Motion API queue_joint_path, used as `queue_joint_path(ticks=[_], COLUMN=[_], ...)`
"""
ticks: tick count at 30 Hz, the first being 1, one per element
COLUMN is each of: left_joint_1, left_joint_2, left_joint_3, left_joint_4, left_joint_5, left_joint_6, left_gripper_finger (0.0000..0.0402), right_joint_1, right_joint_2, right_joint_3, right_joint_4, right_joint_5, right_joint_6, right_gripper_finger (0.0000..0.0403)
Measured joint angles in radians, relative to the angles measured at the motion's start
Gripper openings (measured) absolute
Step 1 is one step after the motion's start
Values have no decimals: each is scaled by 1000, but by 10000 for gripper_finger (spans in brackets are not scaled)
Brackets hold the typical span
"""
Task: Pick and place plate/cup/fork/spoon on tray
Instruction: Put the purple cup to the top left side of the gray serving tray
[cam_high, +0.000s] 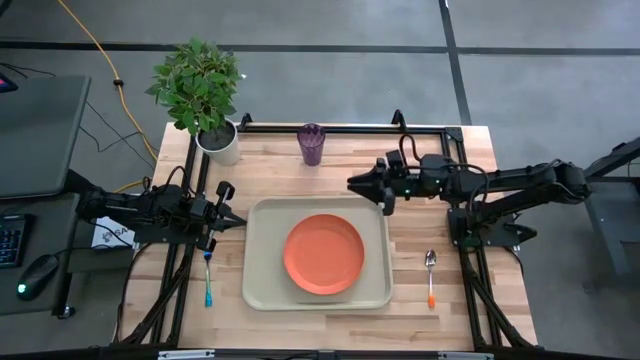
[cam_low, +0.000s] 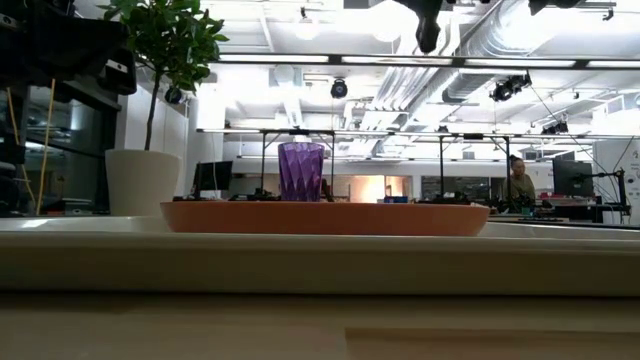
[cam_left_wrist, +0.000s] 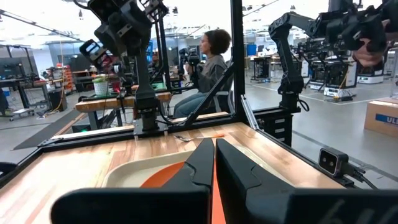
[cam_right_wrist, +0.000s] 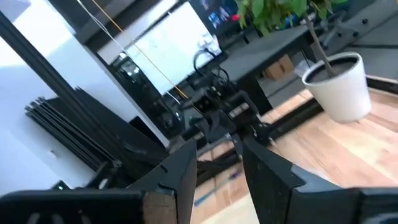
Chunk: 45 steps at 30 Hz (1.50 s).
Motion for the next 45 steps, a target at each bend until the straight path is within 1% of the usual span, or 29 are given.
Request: queue_joint_path(ticks=[9, 13, 20, 24, 29, 31, 35, 38, 43, 45], left_joint_1=[0, 0, 0, -1, 0, 0, 0, 0, 0, 0], left_joint_2=[0, 0, 0, 0, 0, 0, 0, 0, 0, 0], left_joint_3=[0, 0, 0, 0, 0, 0, 0, 0, 0, 7], left_joint_4=[0, 0, 0, 19, 95, 118, 172, 264, 457, 480], left_joint_5=[0, 0, 0, 2, 2, 2, 1, -18, -136, -184], left_joint_6=[0, 0, -1, -102, -380, -449, -449, -486, -513, -501], left_gripper_finger=[0, 0, 0, 0, 0, 0, 0, 0, 1, 3], right_joint_1=[0, 0, 0, 0, 0, 0, 0, 0, 0, 0], right_joint_2=[0, 0, -2, -3, -3, -3, -3, -3, -3, -3], right_joint_3=[0, 0, 0, 0, 0, 0, 0, 0, 0, 0], right_joint_4=[13, 13, 12, 13, 13, 13, 14, 14, 14, 14], right_joint_5=[-10, -50, -136, -139, -138, -138, -127, -116, -112, -112], right_joint_6=[-1, -33, -24, -24, -23, -23, -6, 2, 1, 1], right_gripper_finger=[122, 122, 122, 122, 122, 122, 122, 122, 122, 122])
